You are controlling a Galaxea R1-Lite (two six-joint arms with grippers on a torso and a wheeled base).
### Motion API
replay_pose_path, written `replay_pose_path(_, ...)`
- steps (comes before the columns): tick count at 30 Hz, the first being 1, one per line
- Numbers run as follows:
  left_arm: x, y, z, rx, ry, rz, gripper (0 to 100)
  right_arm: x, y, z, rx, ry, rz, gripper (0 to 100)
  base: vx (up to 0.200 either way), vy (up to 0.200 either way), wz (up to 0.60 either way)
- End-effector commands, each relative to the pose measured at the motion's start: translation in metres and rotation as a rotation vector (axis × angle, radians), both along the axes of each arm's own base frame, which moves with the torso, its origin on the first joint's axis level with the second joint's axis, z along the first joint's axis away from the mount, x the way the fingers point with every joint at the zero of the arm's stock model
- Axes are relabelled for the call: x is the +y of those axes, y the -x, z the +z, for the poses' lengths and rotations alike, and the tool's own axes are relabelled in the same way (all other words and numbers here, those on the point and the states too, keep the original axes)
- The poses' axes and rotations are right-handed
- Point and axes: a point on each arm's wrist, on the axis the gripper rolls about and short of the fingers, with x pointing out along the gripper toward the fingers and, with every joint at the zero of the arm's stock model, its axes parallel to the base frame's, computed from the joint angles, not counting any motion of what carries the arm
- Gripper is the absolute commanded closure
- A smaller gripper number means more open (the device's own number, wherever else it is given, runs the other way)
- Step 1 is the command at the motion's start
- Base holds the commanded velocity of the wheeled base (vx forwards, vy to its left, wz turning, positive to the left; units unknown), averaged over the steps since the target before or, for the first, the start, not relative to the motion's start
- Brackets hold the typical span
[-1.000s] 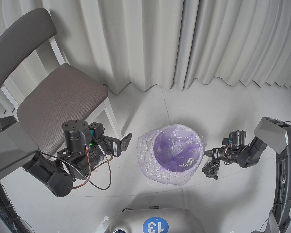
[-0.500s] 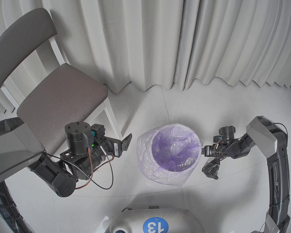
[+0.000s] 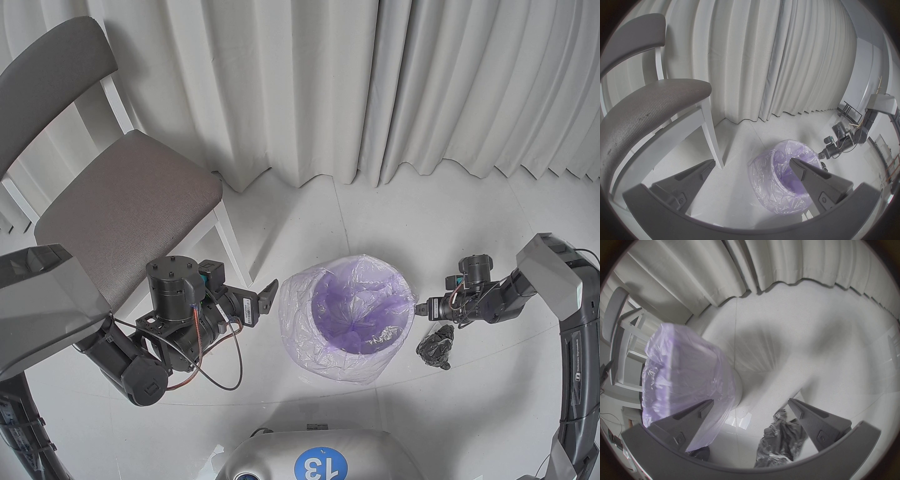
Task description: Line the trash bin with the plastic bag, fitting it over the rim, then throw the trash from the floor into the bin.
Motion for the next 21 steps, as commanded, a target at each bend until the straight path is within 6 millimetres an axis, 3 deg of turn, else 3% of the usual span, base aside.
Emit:
replay_pose_path(1,-0.008,-0.002,-0.004,0.017,-0.007,-0.009,0,-0.018,0.018,0.065,-0.111,0.018,-0.021,0,0.0,0.0,0.0)
replay_pose_path(6,-0.015,-0.007,-0.007,0.055,-0.023,-0.014,0,-0.034,0.047,0.122,-0.201,0.019,-0.057,0,0.0,0.0,0.0)
replay_pose_path(10,-0.024,-0.006,-0.033,0.178,-0.089,-0.026,0,-0.041,0.093,0.139,-0.21,0.041,-0.066,0,0.0,0.0,0.0)
replay_pose_path(14,-0.036,-0.026,-0.065,0.211,-0.086,-0.016,0,-0.039,0.14,0.146,-0.266,0.032,-0.072,0,0.0,0.0,0.0)
replay_pose_path(15,-0.036,-0.026,-0.065,0.211,-0.086,-0.016,0,-0.039,0.14,0.146,-0.266,0.032,-0.072,0,0.0,0.0,0.0)
replay_pose_path(16,-0.04,-0.035,-0.076,0.215,-0.09,-0.015,0,-0.042,0.157,0.149,-0.322,0.034,-0.09,0,0.0,0.0,0.0)
replay_pose_path(21,-0.051,-0.055,-0.088,0.245,-0.092,-0.061,0,-0.058,0.179,0.151,-0.445,0.038,-0.129,0,0.0,0.0,0.0)
